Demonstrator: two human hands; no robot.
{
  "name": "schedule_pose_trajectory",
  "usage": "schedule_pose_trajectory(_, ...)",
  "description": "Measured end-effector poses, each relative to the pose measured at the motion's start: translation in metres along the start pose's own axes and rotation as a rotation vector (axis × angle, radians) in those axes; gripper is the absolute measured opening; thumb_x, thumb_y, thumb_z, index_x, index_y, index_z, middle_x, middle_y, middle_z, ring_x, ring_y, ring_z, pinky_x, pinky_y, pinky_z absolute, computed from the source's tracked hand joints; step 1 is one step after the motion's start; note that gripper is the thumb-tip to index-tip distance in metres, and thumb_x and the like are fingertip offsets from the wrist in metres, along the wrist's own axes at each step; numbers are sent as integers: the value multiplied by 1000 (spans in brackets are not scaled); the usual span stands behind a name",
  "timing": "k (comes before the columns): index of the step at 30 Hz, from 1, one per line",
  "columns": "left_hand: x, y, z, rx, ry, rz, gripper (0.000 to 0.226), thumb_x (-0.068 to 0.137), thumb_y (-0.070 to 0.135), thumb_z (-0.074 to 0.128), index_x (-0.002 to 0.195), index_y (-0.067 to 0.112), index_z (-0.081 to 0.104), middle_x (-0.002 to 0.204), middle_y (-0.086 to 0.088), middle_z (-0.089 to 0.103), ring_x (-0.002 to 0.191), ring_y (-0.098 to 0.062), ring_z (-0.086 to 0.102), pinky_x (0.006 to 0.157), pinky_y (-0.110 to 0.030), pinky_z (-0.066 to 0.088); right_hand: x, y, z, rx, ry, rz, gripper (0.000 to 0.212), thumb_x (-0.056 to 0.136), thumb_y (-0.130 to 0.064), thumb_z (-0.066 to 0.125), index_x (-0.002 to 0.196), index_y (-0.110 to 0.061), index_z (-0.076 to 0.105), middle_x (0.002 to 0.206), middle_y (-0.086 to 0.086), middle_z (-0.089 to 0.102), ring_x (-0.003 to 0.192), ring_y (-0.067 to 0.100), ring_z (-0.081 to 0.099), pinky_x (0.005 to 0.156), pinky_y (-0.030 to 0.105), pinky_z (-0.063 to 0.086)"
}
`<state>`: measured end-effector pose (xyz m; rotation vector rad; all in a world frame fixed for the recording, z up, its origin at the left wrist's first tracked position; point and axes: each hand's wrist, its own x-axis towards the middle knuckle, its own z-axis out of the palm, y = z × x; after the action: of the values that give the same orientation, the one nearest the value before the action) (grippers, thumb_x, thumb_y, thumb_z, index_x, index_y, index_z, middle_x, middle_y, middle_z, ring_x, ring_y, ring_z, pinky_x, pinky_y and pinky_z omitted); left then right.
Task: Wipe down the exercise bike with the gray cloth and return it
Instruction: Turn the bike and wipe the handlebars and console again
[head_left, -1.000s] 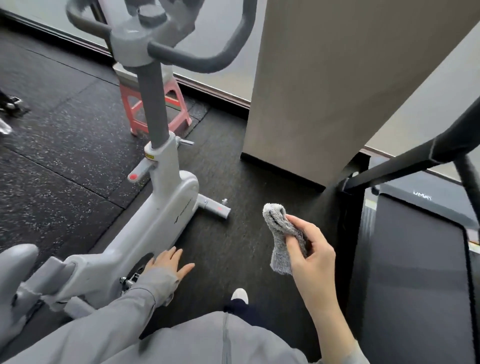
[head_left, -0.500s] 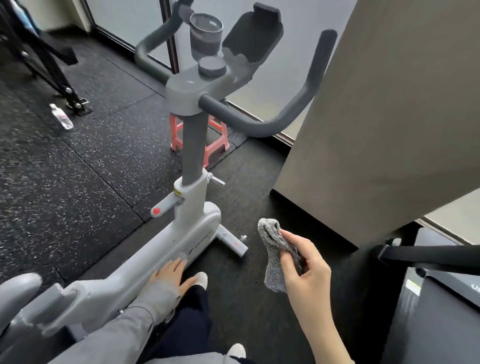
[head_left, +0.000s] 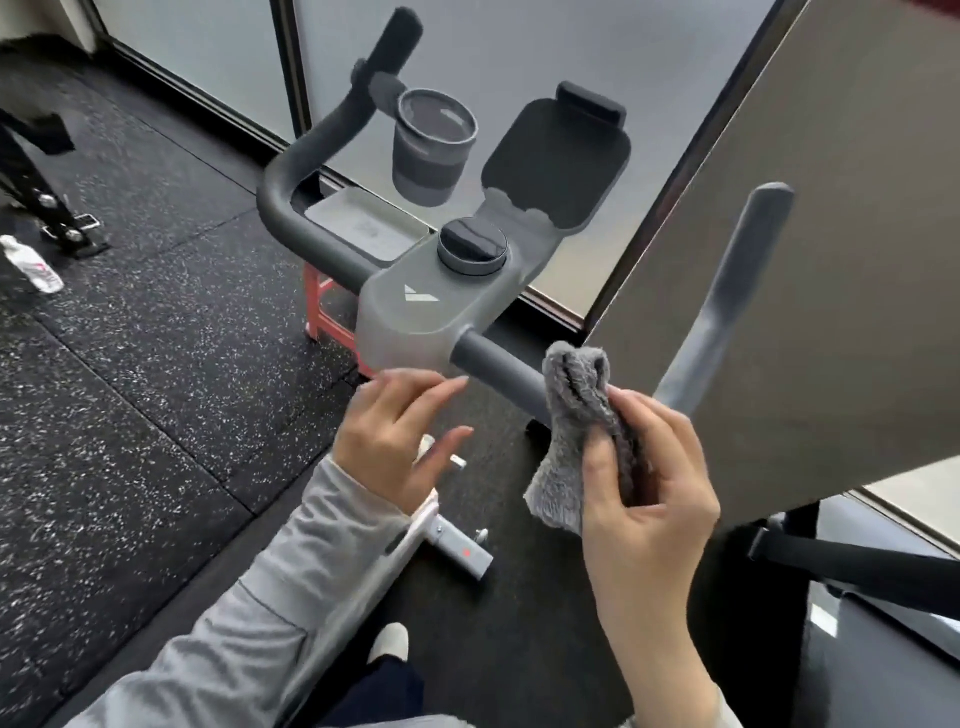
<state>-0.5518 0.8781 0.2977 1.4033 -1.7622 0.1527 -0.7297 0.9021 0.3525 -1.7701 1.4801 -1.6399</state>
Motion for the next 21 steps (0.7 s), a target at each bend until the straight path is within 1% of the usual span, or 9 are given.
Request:
schedule_pose_trajectory(3,38,-16,-7,10,30,54,38,78,32,66,105,7,71,102,-13,68,99,-21,52,88,-37,42,27,-4,34,-133,1,-26,21,82,1,63,102,-1,69,99,7,63,93,-1,56,88,5,38)
schedule_pose_trajectory(5,56,-27,-5,30,-39,62,36,77,33,65,103,8,72,105,-11,68,104,-24,55,92,-37,40,39,-5,58,-210,-42,-24,21,81,4,65,101,1,69,99,12,64,91,3,54,88,2,36)
schedule_pose_trajectory(7,66,-37,-1,14,-104,45,32,75,28,68,98,7,73,104,-12,69,102,-31,61,92,-40,44,45,-5,79,-273,-90,-16,21,81,4,65,101,2,69,101,14,65,91,10,58,88,3,37)
schedule_pose_trajectory(8,68,-40,0,-13,-124,31,30,74,25,68,97,7,73,102,-12,69,99,-33,62,90,-41,45,45,-5,87,-294,-116,-11,21,81,3,64,102,2,69,102,15,65,92,16,60,89,9,41)
schedule_pose_trajectory(11,66,-49,4,-87,-166,21,34,75,28,63,98,5,73,103,-13,69,96,-35,62,89,-41,48,41,-6,106,-391,-192,-38,28,80,1,62,108,1,66,104,17,64,95,31,63,90,35,50)
schedule_pose_trajectory(12,65,-50,5,-104,-164,21,34,75,27,62,99,5,73,104,-14,69,96,-36,62,88,-44,49,39,-5,109,-431,-214,-58,31,79,0,62,110,1,65,104,18,64,94,33,62,88,39,51)
schedule_pose_trajectory(15,63,-49,7,-113,-148,-4,30,74,23,67,98,6,73,105,-14,69,96,-37,63,86,-52,51,39,-2,110,-505,-253,-106,34,77,-1,61,111,0,66,102,18,65,91,34,62,84,37,51)
schedule_pose_trajectory(18,63,-46,7,-118,-149,-20,30,76,26,65,96,6,74,105,-15,69,97,-38,63,85,-55,51,38,2,101,-513,-280,-143,35,74,3,57,108,2,66,100,18,65,88,34,61,83,32,47)
schedule_pose_trajectory(21,64,-44,5,-100,-154,-31,34,77,33,63,96,7,74,104,-14,69,97,-37,64,86,-54,51,34,8,85,-510,-285,-171,37,72,9,56,108,3,66,103,18,64,90,34,60,87,29,44)
